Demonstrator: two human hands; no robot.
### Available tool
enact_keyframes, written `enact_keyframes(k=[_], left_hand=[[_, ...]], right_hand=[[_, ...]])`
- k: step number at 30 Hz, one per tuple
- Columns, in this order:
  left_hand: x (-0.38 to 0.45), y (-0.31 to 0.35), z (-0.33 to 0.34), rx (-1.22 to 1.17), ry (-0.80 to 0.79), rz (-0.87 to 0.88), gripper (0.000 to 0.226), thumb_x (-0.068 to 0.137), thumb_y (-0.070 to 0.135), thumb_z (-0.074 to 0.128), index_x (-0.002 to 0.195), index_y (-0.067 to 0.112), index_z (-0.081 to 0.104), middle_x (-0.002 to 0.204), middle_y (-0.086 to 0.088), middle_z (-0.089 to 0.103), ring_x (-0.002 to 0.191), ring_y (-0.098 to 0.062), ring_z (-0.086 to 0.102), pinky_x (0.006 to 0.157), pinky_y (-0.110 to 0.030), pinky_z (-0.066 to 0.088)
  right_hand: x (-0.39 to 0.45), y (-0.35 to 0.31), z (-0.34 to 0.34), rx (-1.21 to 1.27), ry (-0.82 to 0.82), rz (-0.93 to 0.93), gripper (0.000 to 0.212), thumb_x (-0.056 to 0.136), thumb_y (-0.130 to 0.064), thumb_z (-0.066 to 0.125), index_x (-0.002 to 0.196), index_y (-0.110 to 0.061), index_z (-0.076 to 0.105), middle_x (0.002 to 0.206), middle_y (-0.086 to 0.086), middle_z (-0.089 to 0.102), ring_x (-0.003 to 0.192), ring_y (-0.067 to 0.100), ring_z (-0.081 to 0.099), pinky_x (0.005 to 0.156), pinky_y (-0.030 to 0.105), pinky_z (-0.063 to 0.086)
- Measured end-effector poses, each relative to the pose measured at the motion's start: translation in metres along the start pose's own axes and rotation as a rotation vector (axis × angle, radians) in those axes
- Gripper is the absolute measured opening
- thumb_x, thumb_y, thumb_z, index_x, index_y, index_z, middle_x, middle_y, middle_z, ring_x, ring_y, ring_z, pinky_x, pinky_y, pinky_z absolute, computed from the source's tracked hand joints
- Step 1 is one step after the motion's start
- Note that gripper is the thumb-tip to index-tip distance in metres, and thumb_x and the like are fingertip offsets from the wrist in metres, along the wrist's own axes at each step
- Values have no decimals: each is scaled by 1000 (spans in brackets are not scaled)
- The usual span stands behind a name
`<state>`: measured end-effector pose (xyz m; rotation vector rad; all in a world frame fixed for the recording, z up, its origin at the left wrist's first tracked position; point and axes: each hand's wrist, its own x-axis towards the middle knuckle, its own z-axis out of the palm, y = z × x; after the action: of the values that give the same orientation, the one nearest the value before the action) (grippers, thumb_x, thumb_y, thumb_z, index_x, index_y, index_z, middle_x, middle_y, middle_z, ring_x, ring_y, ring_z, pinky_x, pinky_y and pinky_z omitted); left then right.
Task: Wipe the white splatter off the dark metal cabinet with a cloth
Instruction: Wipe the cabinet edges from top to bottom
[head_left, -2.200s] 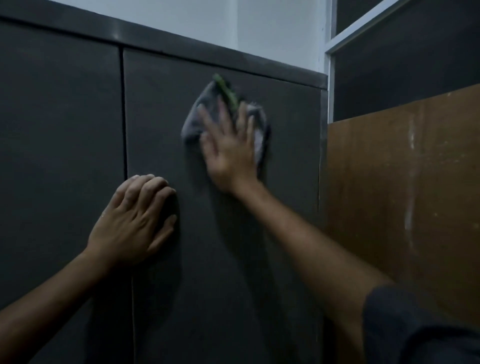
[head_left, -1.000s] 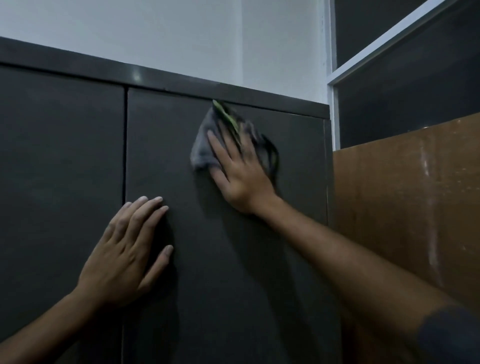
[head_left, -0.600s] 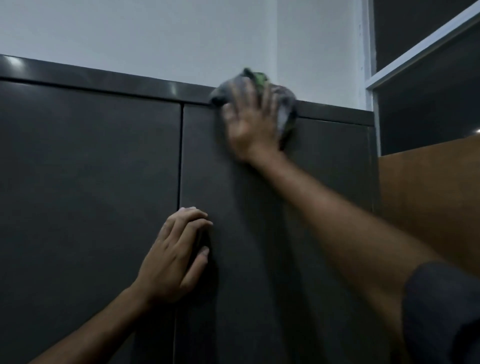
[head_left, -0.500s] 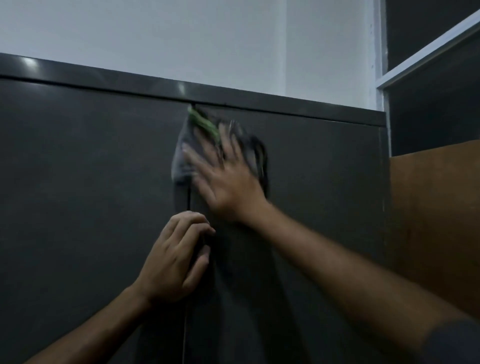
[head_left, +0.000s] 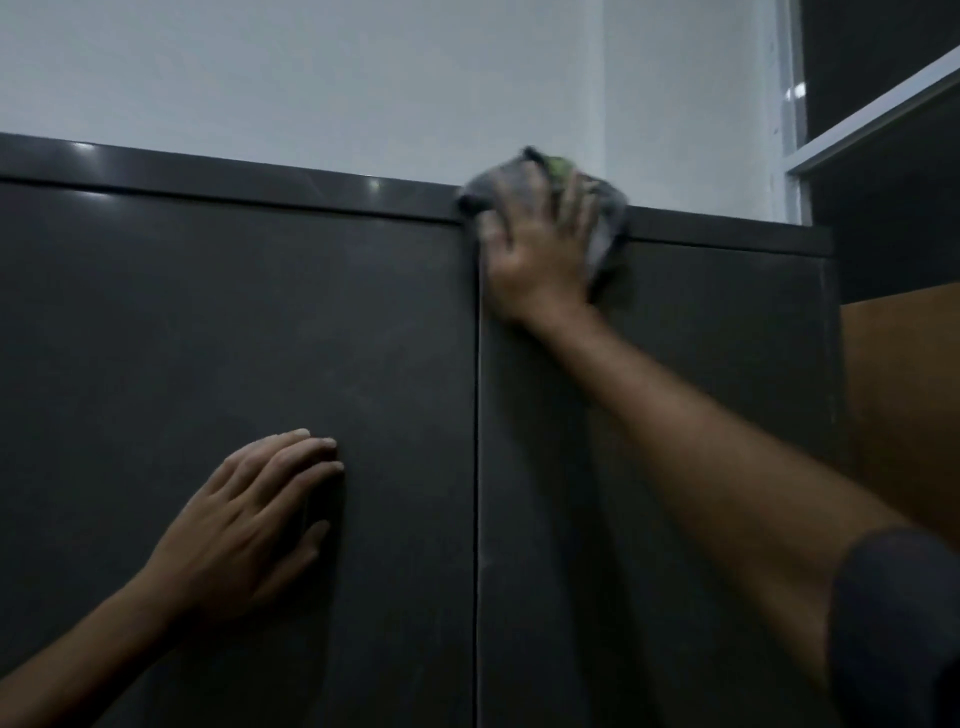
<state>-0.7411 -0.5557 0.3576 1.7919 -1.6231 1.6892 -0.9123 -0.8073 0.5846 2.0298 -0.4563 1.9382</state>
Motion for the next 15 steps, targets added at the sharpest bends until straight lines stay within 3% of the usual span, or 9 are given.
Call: enact_keyframes(k=[2, 4, 7, 9, 11, 13, 15], left_hand=[[-5, -6, -1, -47, 50, 41, 48, 97, 40, 50, 128, 8, 67, 141, -16, 61, 139, -32, 47, 121, -39, 27], [-8, -12, -7, -68, 103, 46, 42, 98, 36, 51, 119, 6, 70, 132, -18, 65, 131, -34, 52, 110, -45, 37], [-12, -26, -20, -49, 113, 45, 42, 97, 37, 50, 119, 6, 70, 130, -19, 65, 127, -37, 53, 105, -48, 39], [-17, -41, -29, -23, 97, 36, 48, 97, 41, 49, 122, 6, 69, 133, -19, 62, 128, -39, 52, 106, -49, 38], [-25, -56, -34, 19, 81, 10, 55, 96, 45, 48, 129, 5, 66, 138, -20, 59, 132, -40, 50, 110, -49, 35], [-32, -71, -35, 50, 50, -18, 61, 96, 49, 47, 136, 6, 63, 145, -20, 55, 138, -40, 46, 117, -47, 29], [-35, -81, -33, 63, 19, -6, 64, 96, 51, 46, 141, 8, 60, 150, -19, 52, 143, -39, 42, 125, -41, 19]], right_hand=[[-57, -53, 12, -40, -70, -362, 62, 102, -58, 22, 159, -39, 35, 171, 5, 21, 156, 48, 2, 126, 60, -2], [-143, -58, 10, -27, -187, -695, 54, 107, -52, 32, 159, -36, 35, 170, 6, 24, 157, 46, 3, 125, 62, 8], [-219, 11, -7, 17, -288, -859, 49, 104, -46, 53, 152, -34, 49, 165, 6, 36, 155, 44, 18, 119, 62, 28], [-205, 59, -17, -35, -289, -767, 50, 104, -46, 52, 152, -34, 47, 165, 7, 34, 155, 45, 20, 117, 63, 32], [-153, 79, -20, -39, -203, -432, 55, 106, -49, 41, 159, -37, 32, 170, 7, 23, 156, 45, 11, 120, 65, 23], [-82, 52, -20, 11, -99, 40, 59, 106, -56, 30, 162, -45, 16, 174, 2, 4, 158, 41, -2, 125, 65, 2], [-29, 3, -6, 22, -30, 268, 63, 103, -61, 24, 162, -44, 13, 174, 2, -1, 158, 41, -4, 124, 63, -4]])
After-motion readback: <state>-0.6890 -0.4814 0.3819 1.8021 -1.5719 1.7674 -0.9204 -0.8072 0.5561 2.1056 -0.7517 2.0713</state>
